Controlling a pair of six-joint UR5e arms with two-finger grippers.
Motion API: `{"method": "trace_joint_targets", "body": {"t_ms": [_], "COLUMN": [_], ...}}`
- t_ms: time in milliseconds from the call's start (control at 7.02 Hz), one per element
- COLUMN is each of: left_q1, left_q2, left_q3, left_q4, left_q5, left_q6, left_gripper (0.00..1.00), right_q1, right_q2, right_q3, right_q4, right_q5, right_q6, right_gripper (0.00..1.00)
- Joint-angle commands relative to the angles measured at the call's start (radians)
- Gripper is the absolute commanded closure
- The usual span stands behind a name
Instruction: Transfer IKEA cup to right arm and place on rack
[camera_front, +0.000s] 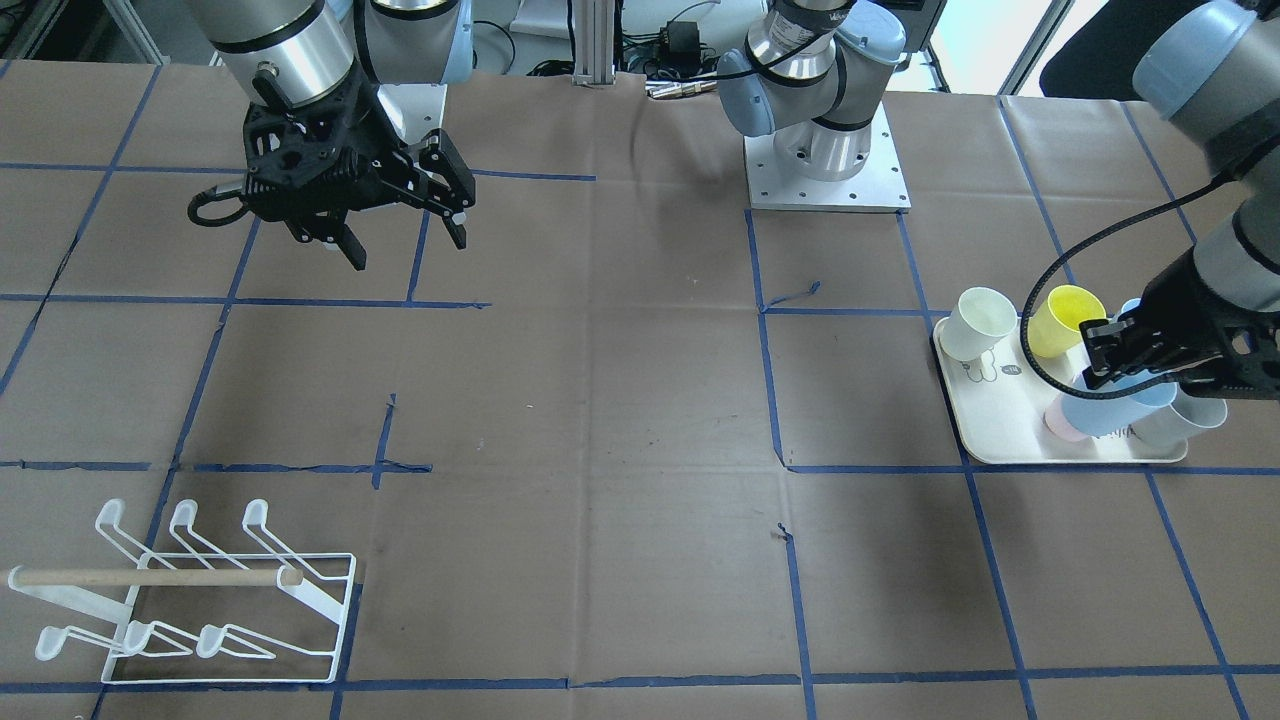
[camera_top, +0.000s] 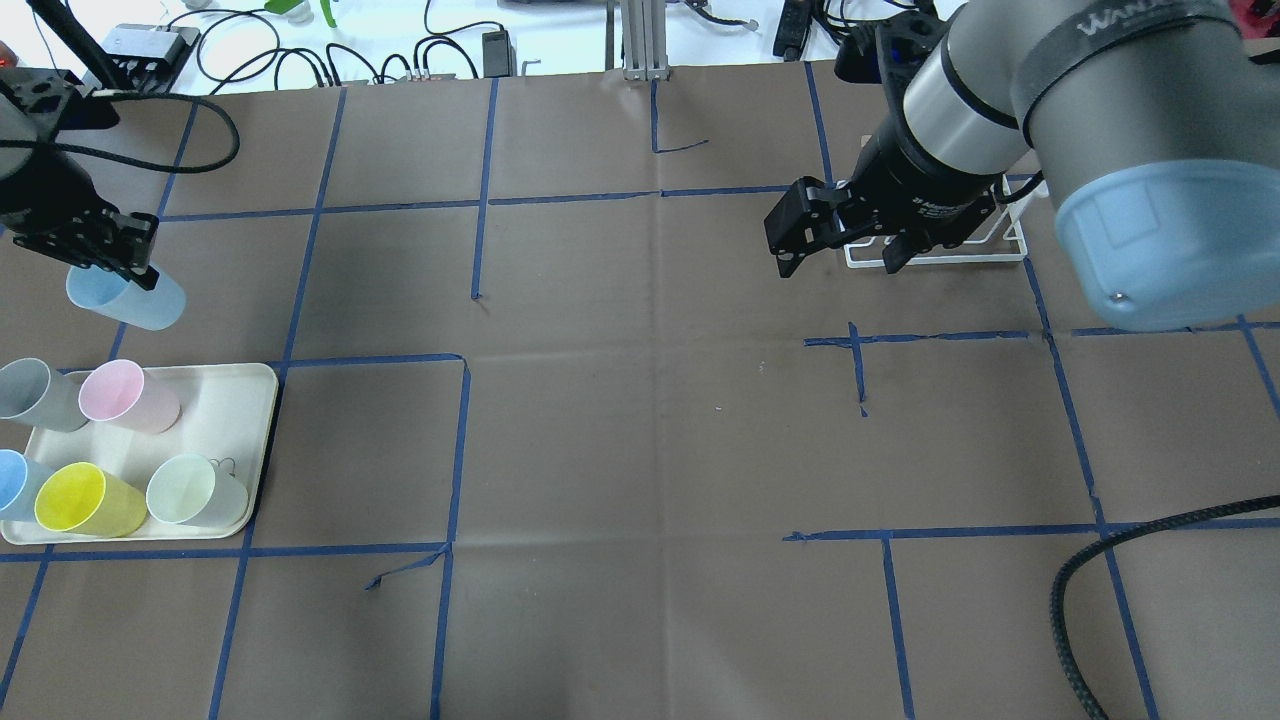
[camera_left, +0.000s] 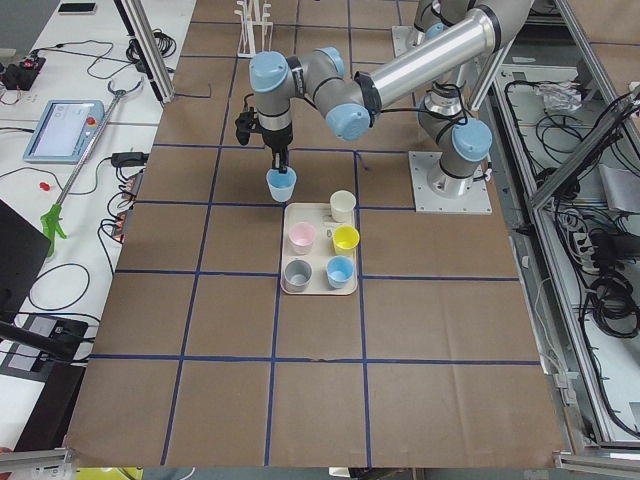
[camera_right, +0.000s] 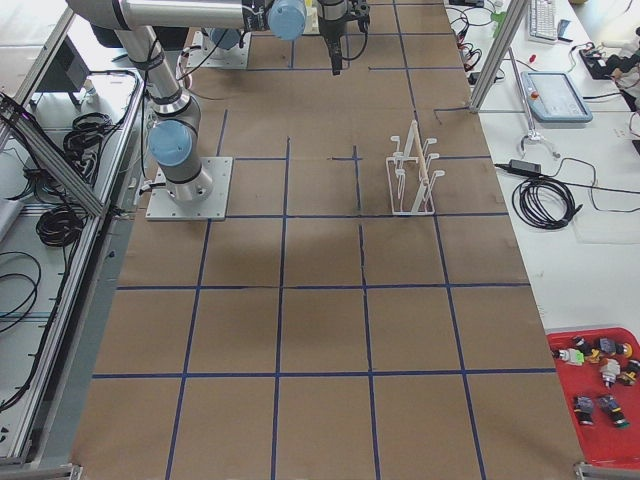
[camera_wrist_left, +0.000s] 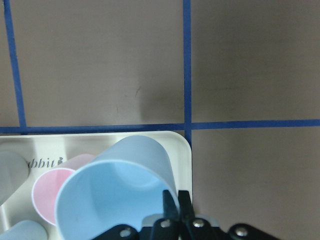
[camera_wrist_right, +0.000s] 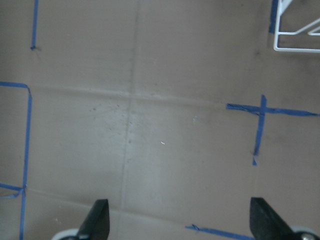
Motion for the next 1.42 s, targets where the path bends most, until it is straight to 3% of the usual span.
{"method": "trace_joint_targets", "body": {"t_ms": [0, 142, 285, 427, 712, 854, 997, 1281], "left_q1": [-0.011, -0.026, -0.053, -0.089, -0.104, -0.123, -0.164, -0.244], "left_q2": [-0.012, -0.012, -0.029, -0.053, -0.069, -0.072, -0.066, -0.076], "left_q3": [0.057, 0.061, 0.050, 0.041, -0.036, -0.118, -0.199, -0.356], "left_q4": [-0.029, 0.007, 0.108, 0.211, 0.442, 0.626, 0.785, 1.155], "left_q5": [-0.085, -0.206, -0.265, -0.359, -0.562, -0.651, -0.667, -0.751], "left_q6": [0.039, 0.051, 0.071, 0.094, 0.108, 0.108, 0.107, 0.104], "left_gripper": [1.00, 1.00, 1.00, 1.00, 1.00, 1.00, 1.00, 1.00], "right_q1": [0.000, 0.000, 0.000, 0.000, 0.000, 0.000, 0.000, -0.004], "right_q2": [0.036, 0.063, 0.089, 0.097, 0.097, 0.097, 0.106, 0.228], "right_q3": [0.018, 0.027, 0.056, 0.103, 0.229, 0.293, 0.345, 0.378], "right_q4": [-0.201, -0.235, -0.307, -0.423, -0.774, -0.920, -1.065, -1.390], "right_q5": [0.192, 0.300, 0.395, 0.452, 0.465, 0.465, 0.503, 0.506], "right_q6": [0.003, 0.008, 0.037, 0.189, 0.619, 0.775, 0.907, 1.108], "right_gripper": [0.01, 0.02, 0.02, 0.02, 0.01, 0.01, 0.01, 0.01]}}
